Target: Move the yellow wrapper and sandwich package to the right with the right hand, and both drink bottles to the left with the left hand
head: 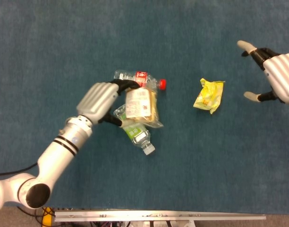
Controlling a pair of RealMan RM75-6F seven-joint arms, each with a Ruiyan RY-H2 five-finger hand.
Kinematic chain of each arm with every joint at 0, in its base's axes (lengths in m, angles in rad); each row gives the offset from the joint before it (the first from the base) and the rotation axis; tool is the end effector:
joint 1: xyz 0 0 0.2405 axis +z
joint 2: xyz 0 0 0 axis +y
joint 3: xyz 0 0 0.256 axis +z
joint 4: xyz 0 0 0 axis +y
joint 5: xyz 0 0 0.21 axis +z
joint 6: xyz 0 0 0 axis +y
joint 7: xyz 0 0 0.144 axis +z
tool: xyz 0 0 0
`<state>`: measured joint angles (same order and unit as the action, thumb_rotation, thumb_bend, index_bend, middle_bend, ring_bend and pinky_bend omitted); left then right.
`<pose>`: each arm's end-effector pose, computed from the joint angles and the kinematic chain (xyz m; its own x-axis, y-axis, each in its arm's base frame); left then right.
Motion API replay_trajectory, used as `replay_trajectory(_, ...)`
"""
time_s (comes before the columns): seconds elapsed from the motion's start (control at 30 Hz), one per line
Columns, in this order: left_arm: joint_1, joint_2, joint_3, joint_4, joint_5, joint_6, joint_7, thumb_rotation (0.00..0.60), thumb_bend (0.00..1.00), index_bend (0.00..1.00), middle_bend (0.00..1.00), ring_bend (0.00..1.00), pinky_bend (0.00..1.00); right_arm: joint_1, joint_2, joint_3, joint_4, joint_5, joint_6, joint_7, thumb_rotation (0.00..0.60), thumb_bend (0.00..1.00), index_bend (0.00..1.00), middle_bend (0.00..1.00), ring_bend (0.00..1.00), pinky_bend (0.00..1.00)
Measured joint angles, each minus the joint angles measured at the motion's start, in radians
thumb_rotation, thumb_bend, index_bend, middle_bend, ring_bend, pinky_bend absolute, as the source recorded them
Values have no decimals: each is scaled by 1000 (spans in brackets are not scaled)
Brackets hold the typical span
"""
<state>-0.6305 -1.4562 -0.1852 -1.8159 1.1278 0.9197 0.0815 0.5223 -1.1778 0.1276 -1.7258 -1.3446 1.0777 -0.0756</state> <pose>-0.1187 0.2810 -0.0073 0.0348 0.5161 0.8558 0.9554 -0.2684 0.1230 -0.2009 -0.2981 0.0915 0.3513 -0.2169 0.9108 -0.9073 -0.3188 0.2741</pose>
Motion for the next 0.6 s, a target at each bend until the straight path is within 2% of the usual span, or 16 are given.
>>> replay_trajectory(0.4,-59,-77,8,8,-71,-17,70,600,171,273,277,224,334,-2,-6,3,8,12,-1,-1,600,52,76,308,286,524)
replay_trajectory(0.6,-83,-101,16,18,-97,-25,89,595,171,15,40,9,190,-2,-10,2,13,13,-4,0,600,52,77,308,286,525)
